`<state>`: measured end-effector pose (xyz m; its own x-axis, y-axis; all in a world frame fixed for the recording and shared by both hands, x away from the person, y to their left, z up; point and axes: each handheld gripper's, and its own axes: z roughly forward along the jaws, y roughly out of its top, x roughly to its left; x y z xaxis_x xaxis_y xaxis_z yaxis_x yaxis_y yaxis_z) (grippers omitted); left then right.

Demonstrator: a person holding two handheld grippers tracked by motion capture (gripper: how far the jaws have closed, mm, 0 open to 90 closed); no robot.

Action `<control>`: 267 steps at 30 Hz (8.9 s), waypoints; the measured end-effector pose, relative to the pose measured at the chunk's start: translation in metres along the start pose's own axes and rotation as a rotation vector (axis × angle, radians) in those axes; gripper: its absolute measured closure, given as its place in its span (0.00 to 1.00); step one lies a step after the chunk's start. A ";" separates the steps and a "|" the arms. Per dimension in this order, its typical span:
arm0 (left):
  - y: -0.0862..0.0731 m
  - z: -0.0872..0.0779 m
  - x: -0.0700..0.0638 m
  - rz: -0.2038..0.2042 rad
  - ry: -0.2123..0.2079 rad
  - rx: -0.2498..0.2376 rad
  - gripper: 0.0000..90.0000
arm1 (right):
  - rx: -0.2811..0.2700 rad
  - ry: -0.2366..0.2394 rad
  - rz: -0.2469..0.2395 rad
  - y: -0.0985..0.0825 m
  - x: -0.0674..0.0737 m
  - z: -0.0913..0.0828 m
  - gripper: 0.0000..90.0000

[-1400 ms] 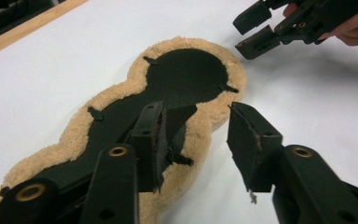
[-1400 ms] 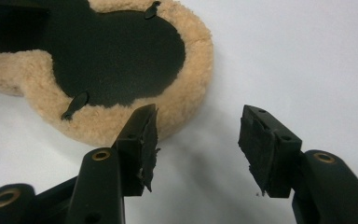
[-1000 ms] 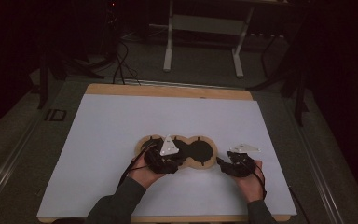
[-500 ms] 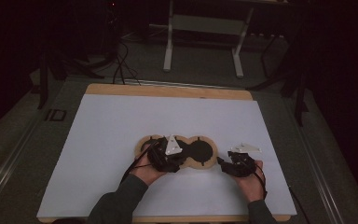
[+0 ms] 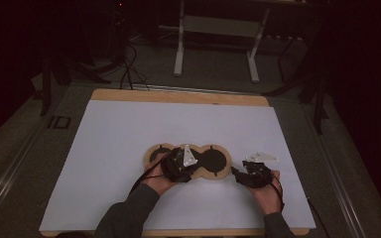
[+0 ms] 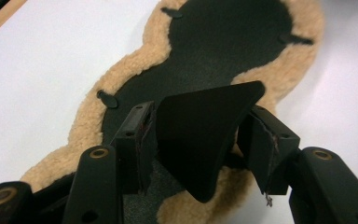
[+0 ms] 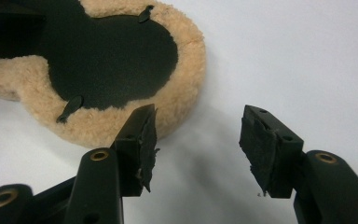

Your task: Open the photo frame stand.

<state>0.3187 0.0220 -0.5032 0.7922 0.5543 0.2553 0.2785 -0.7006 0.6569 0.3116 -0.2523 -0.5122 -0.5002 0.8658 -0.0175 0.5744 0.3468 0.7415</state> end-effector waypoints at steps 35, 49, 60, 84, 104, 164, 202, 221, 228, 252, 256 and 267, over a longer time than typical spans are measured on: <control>0.009 0.008 -0.004 0.008 0.123 0.001 0.79 | -0.001 0.007 0.017 0.000 -0.002 0.000 0.49; 0.003 0.005 -0.001 0.008 0.101 -0.050 0.80 | 0.000 0.023 0.035 0.002 -0.001 -0.003 0.48; -0.001 0.000 0.003 -0.021 0.088 -0.099 0.80 | -0.037 0.101 0.101 0.008 -0.001 -0.010 0.48; -0.015 -0.015 0.010 -0.088 0.069 -0.218 0.81 | -0.108 0.130 0.105 0.028 0.010 -0.029 0.47; -0.025 -0.024 0.013 -0.133 0.066 -0.294 0.81 | -0.065 0.185 0.064 0.063 0.018 -0.032 0.39; -0.047 -0.051 0.024 -0.280 -0.006 -0.423 0.70 | 0.083 0.492 0.261 0.099 0.019 -0.007 0.47; -0.093 -0.079 0.026 -0.200 -0.159 -0.308 0.49 | 0.093 0.526 0.180 0.102 0.017 -0.011 0.63; -0.136 -0.087 0.073 -0.438 -0.051 -0.305 0.45 | 0.091 0.509 0.108 0.097 0.016 -0.010 0.64; -0.142 -0.089 0.081 -0.496 -0.051 -0.308 0.42 | 0.086 0.503 0.066 0.097 0.017 -0.010 0.64; -0.145 -0.084 0.076 -0.506 -0.065 -0.252 0.50 | 0.088 0.476 -0.064 0.082 0.014 -0.009 0.62; -0.145 -0.081 0.076 -0.516 -0.088 -0.237 0.47 | 0.077 0.473 -0.076 0.079 0.014 -0.009 0.62; -0.144 -0.077 0.076 -0.529 -0.129 -0.222 0.49 | 0.067 0.474 -0.128 0.067 0.012 -0.009 0.62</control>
<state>0.2968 0.1993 -0.5232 0.6402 0.7340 -0.2267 0.5442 -0.2250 0.8082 0.3384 -0.2223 -0.4570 -0.8003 0.5606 0.2127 0.5215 0.4757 0.7083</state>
